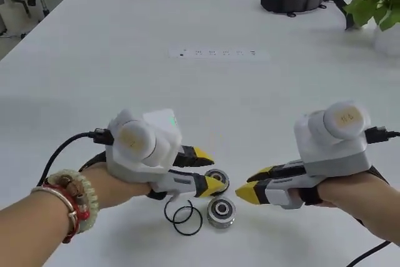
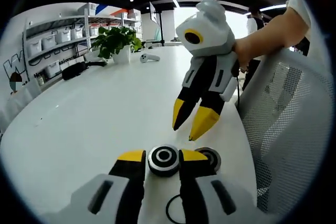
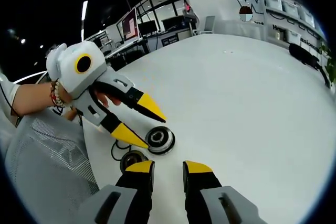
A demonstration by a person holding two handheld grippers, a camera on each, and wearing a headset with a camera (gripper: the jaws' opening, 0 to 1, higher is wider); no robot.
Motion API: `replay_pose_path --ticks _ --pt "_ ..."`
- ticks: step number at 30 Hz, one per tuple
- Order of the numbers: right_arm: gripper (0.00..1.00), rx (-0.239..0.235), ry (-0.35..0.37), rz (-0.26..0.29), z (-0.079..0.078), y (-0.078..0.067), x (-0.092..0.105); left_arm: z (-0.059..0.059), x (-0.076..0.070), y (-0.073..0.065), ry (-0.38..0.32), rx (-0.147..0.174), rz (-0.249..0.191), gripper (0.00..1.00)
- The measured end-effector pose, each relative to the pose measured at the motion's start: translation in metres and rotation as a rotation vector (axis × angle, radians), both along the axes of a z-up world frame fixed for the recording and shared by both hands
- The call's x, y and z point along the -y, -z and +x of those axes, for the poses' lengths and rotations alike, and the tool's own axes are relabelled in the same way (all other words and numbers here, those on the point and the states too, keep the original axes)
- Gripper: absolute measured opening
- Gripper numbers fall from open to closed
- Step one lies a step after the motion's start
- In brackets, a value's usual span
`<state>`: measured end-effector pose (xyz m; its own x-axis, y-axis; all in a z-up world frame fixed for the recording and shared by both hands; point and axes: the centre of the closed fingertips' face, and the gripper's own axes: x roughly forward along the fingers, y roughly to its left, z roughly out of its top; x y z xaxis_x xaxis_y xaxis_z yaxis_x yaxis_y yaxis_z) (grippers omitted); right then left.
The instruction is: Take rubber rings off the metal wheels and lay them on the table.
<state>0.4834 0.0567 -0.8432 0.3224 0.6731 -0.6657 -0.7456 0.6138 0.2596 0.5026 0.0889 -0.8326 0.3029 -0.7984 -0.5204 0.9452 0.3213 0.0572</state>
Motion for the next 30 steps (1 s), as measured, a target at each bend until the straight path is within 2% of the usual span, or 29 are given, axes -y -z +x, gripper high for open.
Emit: replay_pose_path --ticks 2,6,8,13,19,23,24,26,30 --pt "0.19 -0.001 0.000 -0.001 0.000 0.000 0.000 0.001 0.001 0.002 -0.024 -0.030 -0.017 0.17" --pt "0.19 0.002 -0.002 -0.006 0.000 0.001 0.000 0.001 0.001 0.003 -0.028 -0.030 -0.014 0.15" --pt "0.19 0.003 0.000 -0.005 0.000 0.000 0.000 0.003 0.001 0.003 -0.038 -0.043 -0.019 0.15" --pt "0.19 0.011 0.005 -0.006 0.002 -0.001 0.001 0.003 0.001 0.003 -0.029 -0.018 -0.007 0.13" --pt "0.19 0.007 -0.001 0.004 0.001 -0.002 -0.002 -0.002 0.004 0.002 0.024 0.034 0.029 0.08" --pt "0.19 0.011 0.004 0.038 0.004 -0.011 -0.010 -0.001 0.003 0.002 0.024 0.032 0.030 0.08" --pt "0.20 -0.006 0.003 0.079 0.003 -0.016 -0.016 -0.001 0.003 0.002 0.021 0.027 0.026 0.08" --pt "0.20 -0.010 -0.005 0.107 0.003 -0.023 -0.020 -0.001 0.003 0.003 0.017 0.018 0.018 0.08" --pt "0.20 0.022 -0.033 0.088 0.009 -0.030 -0.022 -0.001 0.003 0.003 0.016 0.009 0.005 0.08"
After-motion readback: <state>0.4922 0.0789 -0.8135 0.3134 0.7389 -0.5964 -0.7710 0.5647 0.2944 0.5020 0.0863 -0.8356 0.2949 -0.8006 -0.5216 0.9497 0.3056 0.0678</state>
